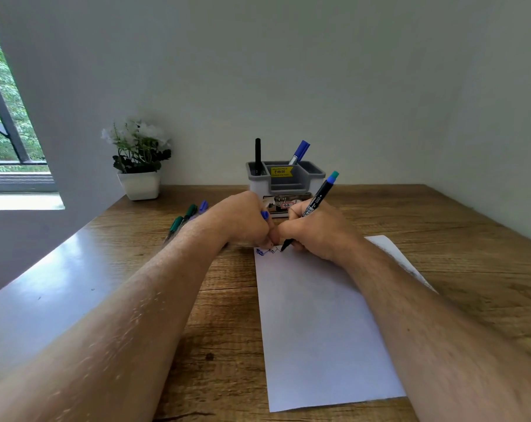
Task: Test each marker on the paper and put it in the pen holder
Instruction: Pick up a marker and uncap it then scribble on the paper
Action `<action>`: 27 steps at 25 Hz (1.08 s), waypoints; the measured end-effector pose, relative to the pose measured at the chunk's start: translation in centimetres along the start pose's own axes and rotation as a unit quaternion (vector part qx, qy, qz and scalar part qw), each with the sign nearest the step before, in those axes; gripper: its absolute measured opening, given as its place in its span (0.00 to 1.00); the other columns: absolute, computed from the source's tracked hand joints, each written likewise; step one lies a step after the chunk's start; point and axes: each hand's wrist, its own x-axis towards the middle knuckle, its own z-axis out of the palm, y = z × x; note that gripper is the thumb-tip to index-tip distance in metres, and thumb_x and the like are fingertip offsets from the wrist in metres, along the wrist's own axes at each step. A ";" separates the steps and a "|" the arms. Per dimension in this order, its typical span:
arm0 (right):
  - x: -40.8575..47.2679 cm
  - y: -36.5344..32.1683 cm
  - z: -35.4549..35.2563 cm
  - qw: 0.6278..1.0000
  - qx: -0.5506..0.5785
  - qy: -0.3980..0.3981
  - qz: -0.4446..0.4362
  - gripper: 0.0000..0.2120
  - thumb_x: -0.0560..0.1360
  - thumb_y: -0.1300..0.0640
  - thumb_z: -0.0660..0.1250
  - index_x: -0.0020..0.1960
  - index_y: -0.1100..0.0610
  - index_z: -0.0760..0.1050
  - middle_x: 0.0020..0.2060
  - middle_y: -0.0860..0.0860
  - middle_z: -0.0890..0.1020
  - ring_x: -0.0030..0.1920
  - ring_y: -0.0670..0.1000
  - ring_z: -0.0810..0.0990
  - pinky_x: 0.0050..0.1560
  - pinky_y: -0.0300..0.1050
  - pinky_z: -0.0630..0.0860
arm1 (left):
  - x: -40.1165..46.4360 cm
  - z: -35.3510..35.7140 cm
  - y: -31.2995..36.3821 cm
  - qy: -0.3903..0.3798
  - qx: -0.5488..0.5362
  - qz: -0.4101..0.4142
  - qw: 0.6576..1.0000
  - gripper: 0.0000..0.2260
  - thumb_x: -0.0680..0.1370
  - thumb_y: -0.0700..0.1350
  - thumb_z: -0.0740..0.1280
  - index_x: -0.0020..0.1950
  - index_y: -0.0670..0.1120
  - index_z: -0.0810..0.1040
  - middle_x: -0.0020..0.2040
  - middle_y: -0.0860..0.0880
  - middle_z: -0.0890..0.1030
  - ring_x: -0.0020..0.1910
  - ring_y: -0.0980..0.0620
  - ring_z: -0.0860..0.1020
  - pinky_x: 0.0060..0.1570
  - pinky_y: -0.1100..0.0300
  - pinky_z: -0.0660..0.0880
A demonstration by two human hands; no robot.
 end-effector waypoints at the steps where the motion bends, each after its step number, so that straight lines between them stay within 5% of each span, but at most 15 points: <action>1: -0.1 0.0 -0.1 1.000 0.001 0.002 -0.003 0.15 0.68 0.59 0.73 0.27 0.56 0.71 0.27 0.52 0.76 0.30 0.47 0.73 0.33 0.42 0.71 | 0.0 0.0 0.0 -0.001 0.000 -0.002 1.000 0.08 0.73 0.44 0.75 0.51 0.45 0.83 0.46 0.47 0.83 0.45 0.52 0.79 0.41 0.61 0.73; 10: 0.0 0.0 0.1 1.000 -0.009 0.007 -0.006 0.13 0.69 0.58 0.73 0.29 0.55 0.72 0.27 0.51 0.77 0.29 0.45 0.73 0.31 0.39 0.69 | -0.2 -0.1 0.2 -0.005 0.000 -0.004 1.000 0.09 0.73 0.43 0.75 0.52 0.44 0.82 0.45 0.48 0.82 0.46 0.52 0.78 0.46 0.58 0.73; 16: -0.2 0.0 0.2 0.999 -0.035 0.001 -0.018 0.13 0.69 0.55 0.75 0.30 0.54 0.75 0.26 0.49 0.79 0.24 0.39 0.73 0.23 0.30 0.66 | -0.3 -0.1 0.2 0.000 0.012 -0.001 1.000 0.08 0.74 0.44 0.74 0.50 0.45 0.80 0.42 0.48 0.79 0.39 0.54 0.76 0.38 0.61 0.70; 22: 0.0 -0.1 0.1 0.999 -0.029 -0.008 -0.016 0.15 0.68 0.57 0.75 0.28 0.54 0.72 0.26 0.52 0.77 0.29 0.47 0.74 0.33 0.41 0.72 | -0.2 0.0 0.3 -0.003 0.015 -0.003 1.000 0.09 0.74 0.43 0.74 0.53 0.45 0.81 0.43 0.48 0.80 0.42 0.53 0.77 0.44 0.59 0.72; 27: -0.3 -0.3 -0.3 0.998 -0.059 0.035 0.010 0.13 0.70 0.59 0.71 0.30 0.55 0.71 0.26 0.50 0.74 0.29 0.45 0.71 0.29 0.36 0.65 | 0.2 0.1 0.2 -0.011 0.009 -0.003 1.000 0.09 0.73 0.43 0.75 0.52 0.44 0.83 0.48 0.48 0.83 0.50 0.51 0.80 0.55 0.54 0.76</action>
